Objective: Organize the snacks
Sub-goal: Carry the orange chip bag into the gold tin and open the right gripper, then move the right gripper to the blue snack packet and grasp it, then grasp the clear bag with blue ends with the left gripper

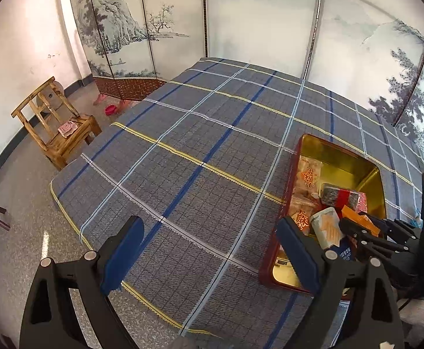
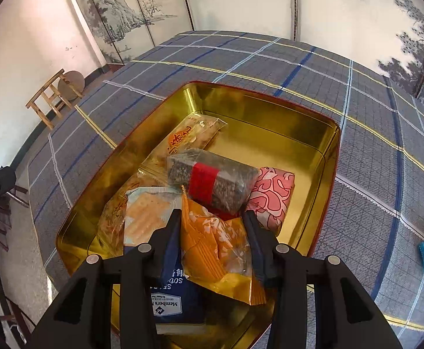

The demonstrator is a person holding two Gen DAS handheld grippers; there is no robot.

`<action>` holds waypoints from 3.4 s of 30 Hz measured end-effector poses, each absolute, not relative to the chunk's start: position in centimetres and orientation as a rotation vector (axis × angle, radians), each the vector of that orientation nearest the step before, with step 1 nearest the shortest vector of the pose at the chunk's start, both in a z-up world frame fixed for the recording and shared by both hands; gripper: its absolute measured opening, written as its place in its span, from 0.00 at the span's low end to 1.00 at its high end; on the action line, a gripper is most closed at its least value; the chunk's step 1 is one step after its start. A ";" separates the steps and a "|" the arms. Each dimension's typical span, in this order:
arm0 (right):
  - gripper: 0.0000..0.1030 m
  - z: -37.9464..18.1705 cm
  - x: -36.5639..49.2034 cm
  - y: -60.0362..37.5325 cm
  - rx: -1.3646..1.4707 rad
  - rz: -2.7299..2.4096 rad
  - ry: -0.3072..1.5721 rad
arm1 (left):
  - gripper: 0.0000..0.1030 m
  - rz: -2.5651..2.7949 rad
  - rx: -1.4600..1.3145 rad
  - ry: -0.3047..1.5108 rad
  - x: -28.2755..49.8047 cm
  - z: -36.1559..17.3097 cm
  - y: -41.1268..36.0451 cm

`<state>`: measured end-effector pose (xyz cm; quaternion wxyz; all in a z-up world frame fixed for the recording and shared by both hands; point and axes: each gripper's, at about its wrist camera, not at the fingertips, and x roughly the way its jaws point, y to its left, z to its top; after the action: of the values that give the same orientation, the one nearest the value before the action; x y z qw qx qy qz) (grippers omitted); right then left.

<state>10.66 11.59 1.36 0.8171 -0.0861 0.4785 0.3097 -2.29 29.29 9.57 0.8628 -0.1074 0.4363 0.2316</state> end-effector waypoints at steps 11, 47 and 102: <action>0.55 4.5 9.2 8.2 -0.138 0.670 0.972 | 0.89 0.431 -0.173 0.915 -0.8 10.3 26.1; 0.55 -0.7 18.2 -17.7 -0.242 0.589 1.064 | 0.89 0.058 0.041 1.021 8.7 7.4 9.8; 0.38 -1.7 14.5 -28.6 0.015 -0.054 0.890 | 0.63 -0.472 0.308 0.990 19.5 -0.1 -10.2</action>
<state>14.48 -28.56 -1.72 0.9023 0.0072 0.4303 -0.0263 19.54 -10.15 -0.09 0.8421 0.1456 0.4688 -0.2233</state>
